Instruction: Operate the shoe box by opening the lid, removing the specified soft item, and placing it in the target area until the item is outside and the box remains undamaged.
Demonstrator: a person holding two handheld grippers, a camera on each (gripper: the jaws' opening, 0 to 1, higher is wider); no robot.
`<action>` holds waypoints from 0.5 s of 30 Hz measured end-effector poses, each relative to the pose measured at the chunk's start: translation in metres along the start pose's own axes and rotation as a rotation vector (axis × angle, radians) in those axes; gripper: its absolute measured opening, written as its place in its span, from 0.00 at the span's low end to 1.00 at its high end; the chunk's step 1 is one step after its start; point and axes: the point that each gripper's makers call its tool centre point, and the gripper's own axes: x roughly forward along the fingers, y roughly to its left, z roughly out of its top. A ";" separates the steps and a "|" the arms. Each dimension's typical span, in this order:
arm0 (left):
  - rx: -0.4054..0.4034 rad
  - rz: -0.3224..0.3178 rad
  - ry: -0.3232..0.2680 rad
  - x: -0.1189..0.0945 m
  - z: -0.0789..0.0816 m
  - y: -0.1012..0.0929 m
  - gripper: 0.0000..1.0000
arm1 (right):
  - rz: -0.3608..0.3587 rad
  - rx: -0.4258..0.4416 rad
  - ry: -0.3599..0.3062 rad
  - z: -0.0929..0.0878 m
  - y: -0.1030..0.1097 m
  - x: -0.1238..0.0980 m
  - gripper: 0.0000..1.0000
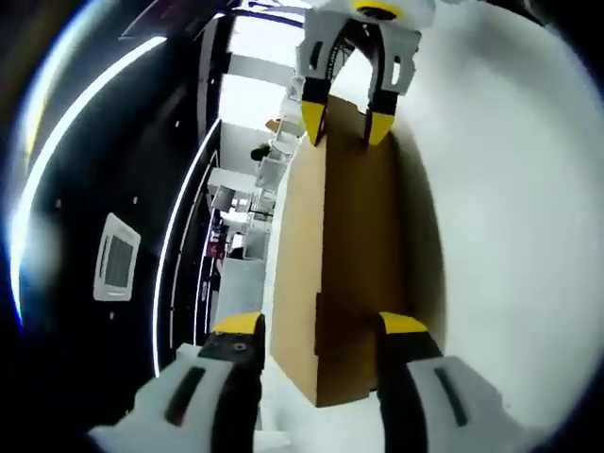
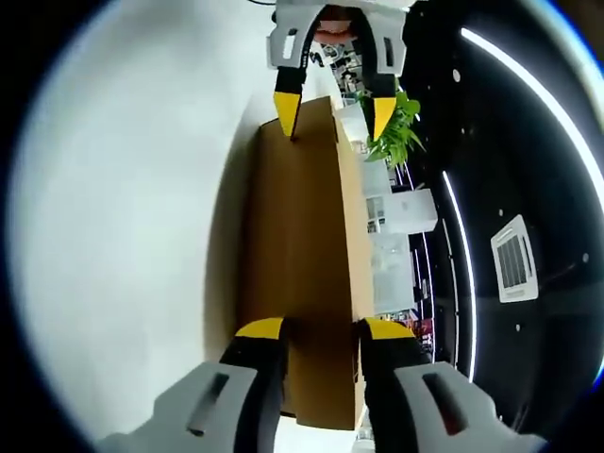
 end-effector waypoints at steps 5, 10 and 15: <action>0.040 0.005 0.002 0.000 0.001 -0.005 0.43 | -0.001 0.000 0.002 0.000 0.000 0.000 0.30; 0.049 0.002 0.010 0.000 0.000 -0.008 0.38 | -0.001 0.001 0.002 0.000 0.000 0.000 0.30; 0.054 -0.006 0.009 0.001 0.000 -0.010 0.36 | -0.001 0.001 0.005 0.000 0.000 0.000 0.30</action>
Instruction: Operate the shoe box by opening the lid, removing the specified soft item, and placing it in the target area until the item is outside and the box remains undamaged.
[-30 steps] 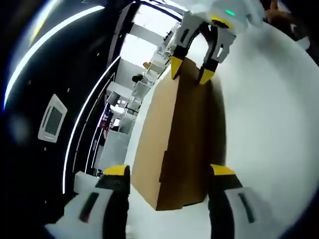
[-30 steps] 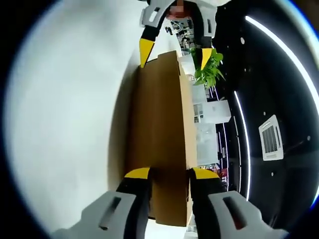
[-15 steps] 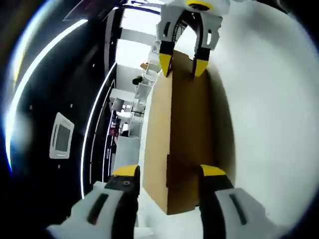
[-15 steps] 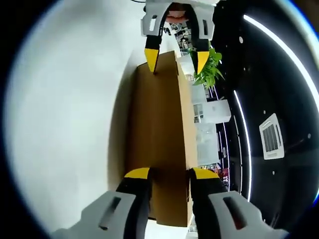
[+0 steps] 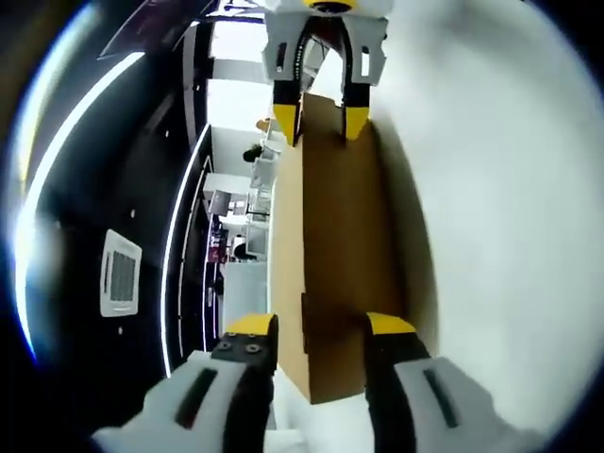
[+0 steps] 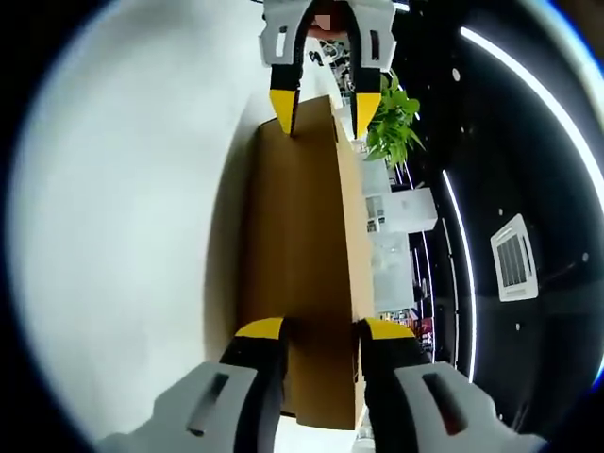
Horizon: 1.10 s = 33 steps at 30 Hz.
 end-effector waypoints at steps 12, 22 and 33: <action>0.016 -0.024 -0.006 0.001 0.001 -0.007 0.28 | 0.000 -0.001 0.003 0.000 0.000 0.000 0.30; 0.007 -0.028 -0.005 0.001 0.002 -0.007 0.28 | -0.001 -0.005 0.005 0.001 0.000 0.001 0.30; 0.025 -0.015 -0.022 -0.004 0.008 -0.003 0.21 | 0.002 0.000 0.007 0.001 -0.001 0.000 0.30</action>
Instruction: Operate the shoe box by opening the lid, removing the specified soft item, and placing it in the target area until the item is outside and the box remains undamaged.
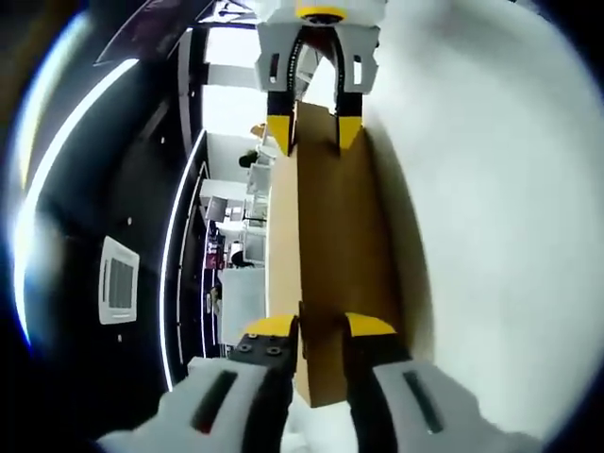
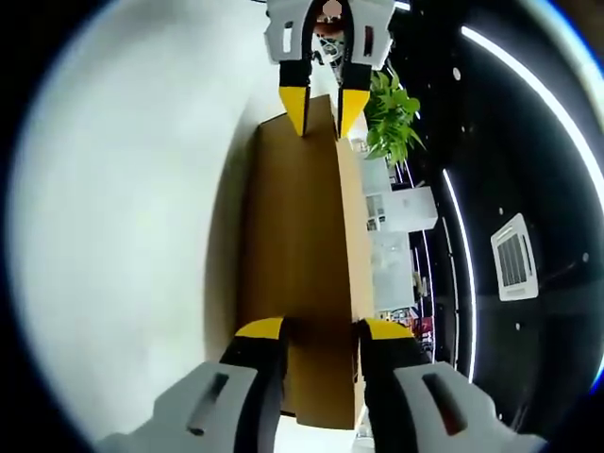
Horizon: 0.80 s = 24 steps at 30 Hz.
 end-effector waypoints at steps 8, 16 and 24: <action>0.013 0.011 0.032 0.004 -0.007 -0.006 0.29 | 0.005 0.007 -0.001 0.000 0.000 -0.001 0.30; 0.034 0.039 0.041 0.007 -0.011 -0.005 0.30 | 0.005 0.013 -0.002 0.000 0.000 -0.001 0.30; 0.044 0.059 0.045 0.006 -0.010 -0.004 0.29 | 0.006 0.009 -0.004 0.000 0.000 -0.001 0.30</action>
